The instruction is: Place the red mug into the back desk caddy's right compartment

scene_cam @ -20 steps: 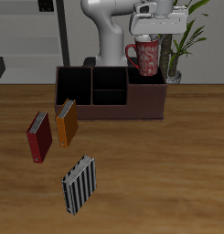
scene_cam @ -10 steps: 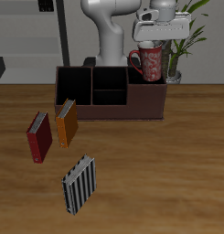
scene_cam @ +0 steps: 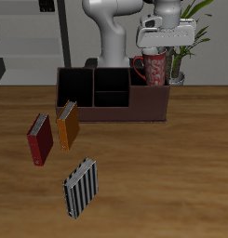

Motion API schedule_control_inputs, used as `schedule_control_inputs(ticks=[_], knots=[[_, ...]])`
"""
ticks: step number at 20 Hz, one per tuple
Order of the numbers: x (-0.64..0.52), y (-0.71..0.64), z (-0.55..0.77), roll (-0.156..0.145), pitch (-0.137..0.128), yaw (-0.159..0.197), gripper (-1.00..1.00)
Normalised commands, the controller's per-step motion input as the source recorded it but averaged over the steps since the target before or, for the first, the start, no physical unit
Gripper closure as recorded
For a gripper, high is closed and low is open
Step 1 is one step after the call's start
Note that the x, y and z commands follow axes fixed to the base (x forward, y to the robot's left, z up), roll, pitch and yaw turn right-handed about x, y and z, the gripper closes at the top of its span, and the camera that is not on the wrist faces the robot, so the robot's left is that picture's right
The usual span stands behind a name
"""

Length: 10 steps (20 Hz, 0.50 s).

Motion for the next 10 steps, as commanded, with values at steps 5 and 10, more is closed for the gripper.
schedule_control_inputs(ticks=[5, 10], knots=[[0.08, 0.03, -0.14, -0.005, 0.022, -0.023, 1.0], [0.09, 0.0, -0.1, -0.012, 0.018, -0.027, 1.0]])
